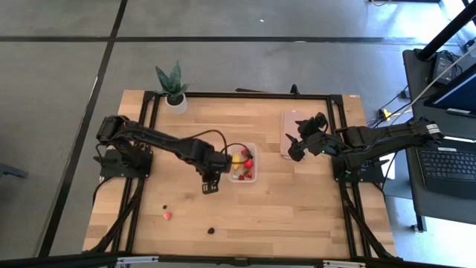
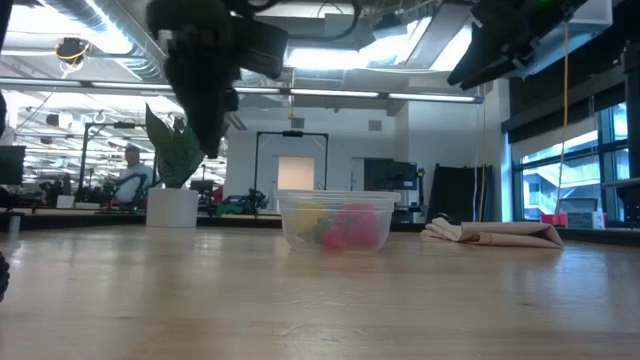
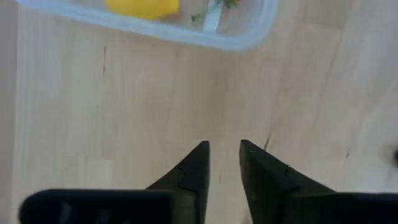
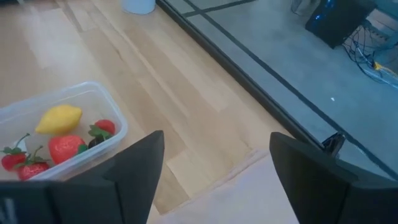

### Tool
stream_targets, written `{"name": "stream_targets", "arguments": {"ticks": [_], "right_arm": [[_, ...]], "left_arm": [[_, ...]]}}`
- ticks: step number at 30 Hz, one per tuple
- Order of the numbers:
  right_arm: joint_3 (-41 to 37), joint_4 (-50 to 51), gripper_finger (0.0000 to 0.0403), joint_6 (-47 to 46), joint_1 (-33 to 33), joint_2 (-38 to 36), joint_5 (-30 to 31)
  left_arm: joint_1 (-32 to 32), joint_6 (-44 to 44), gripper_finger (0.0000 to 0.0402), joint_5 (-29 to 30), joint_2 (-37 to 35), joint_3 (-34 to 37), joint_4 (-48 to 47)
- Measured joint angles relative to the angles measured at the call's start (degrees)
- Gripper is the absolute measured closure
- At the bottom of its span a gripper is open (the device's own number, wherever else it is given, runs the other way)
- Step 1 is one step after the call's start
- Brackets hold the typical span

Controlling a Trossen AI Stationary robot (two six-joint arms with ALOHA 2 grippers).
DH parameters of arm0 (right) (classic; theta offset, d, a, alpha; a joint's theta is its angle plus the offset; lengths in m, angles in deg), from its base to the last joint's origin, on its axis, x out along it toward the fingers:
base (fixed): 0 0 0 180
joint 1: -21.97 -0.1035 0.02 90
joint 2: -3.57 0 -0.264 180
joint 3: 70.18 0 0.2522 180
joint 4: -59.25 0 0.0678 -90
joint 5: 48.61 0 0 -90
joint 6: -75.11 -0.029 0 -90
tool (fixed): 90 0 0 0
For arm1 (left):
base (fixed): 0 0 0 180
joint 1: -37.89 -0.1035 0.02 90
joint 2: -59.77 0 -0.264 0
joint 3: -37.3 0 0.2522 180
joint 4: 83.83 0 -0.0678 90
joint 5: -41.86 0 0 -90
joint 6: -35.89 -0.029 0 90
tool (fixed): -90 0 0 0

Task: Pick and placing Produce into tupperware
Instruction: Put the black blackberry into the transparent bin

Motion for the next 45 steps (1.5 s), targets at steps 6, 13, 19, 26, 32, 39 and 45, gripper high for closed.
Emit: {"name": "stream_targets", "arguments": {"ticks": [6,13,19,26,32,39,45], "right_arm": [[0.0,-1.6,0.0109,1.5,0.0,0.0,0.0],[0.0,-3.9,0.0109,2.7,0.0,0.0,0.0],[0.0,-6.2,0.0109,2.3,0.0,0.0,0.0],[0.0,-9.2,0.0109,2.2,0.0,0.0,0.0],[0.0,-9.2,0.0109,-1.1,0.0,0.0,-1.5],[0.0,-9.2,0.0109,-0.8,0.0,0.1,-4.7],[0.0,-9.2,0.0109,-0.8,0.0,0.1,-4.7]], "left_arm": [[3.9,4.6,0.0235,2.1,0.0,0.0,-1.1],[9.1,10.8,0.015,4.9,0.0,0.0,-1.0],[14.1,16.2,0.0135,5.8,0.0,0.0,-0.7],[19.1,26.8,0.0138,6.1,0.0,0.0,3.1],[22.7,33.0,0.0143,7.9,0.0,0.0,12.7],[26.7,40.0,0.0163,12.6,2.1,0.0,14.0],[28.0,47.7,0.0177,10.3,5.2,-0.1,14.5]]}}
